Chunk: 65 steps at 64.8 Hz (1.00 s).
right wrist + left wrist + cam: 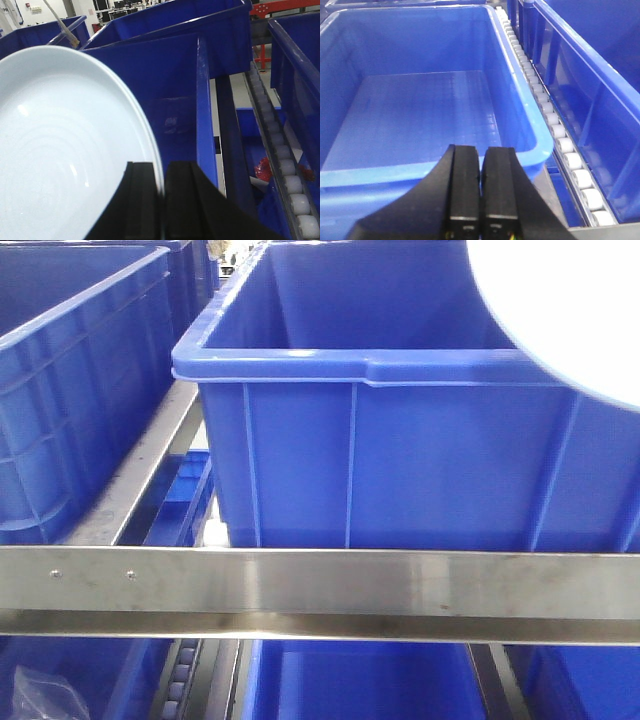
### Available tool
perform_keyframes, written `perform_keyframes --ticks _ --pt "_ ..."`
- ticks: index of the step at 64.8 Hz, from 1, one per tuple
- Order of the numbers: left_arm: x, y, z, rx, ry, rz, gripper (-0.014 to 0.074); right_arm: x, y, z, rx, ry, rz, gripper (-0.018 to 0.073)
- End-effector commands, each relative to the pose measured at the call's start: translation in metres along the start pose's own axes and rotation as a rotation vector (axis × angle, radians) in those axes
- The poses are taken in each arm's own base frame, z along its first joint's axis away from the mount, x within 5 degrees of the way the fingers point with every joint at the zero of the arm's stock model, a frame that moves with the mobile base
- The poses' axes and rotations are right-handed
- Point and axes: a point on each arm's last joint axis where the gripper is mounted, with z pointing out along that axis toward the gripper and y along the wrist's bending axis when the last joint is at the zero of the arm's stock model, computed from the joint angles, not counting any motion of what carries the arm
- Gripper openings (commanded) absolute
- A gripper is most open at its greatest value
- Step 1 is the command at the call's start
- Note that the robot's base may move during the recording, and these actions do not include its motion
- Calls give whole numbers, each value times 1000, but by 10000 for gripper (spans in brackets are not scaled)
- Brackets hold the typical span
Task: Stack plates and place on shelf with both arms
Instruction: 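Lower the stacked plates into the blue bin and open the right gripper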
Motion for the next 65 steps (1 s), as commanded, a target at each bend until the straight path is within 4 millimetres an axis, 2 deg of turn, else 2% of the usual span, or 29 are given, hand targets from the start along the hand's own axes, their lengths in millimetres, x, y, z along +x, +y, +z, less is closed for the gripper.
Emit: perform_keyframes --ticks 1,9,20,32,43,49,56,60,65 --pt "-17 1 -1 -4 -103 -6 82 -18 2 0 2 -119 2 48" --pt "-17 1 -1 -4 -103 -6 82 -19 2 9 7 -90 -22 48" --pt "-17 1 -1 -4 -103 -6 82 -48 15 38 -32 -107 -105 48" --pt "-17 1 -1 -4 -103 -6 82 -75 36 98 -94 -127 -163 48" --pt "-17 1 -1 -4 -103 -6 82 -77 45 165 -86 -100 -167 62" --pt "-17 1 -1 -4 -103 -6 82 -71 47 198 -81 -62 -170 132" --pt "-17 1 -1 -4 -103 -6 82 -60 47 224 -75 -24 -172 249" --pt "-17 1 -1 -4 -103 -6 82 -56 48 234 -74 -12 -173 328" --pt "-17 1 -1 -4 -103 -6 82 -53 48 239 -73 -1 -174 382"
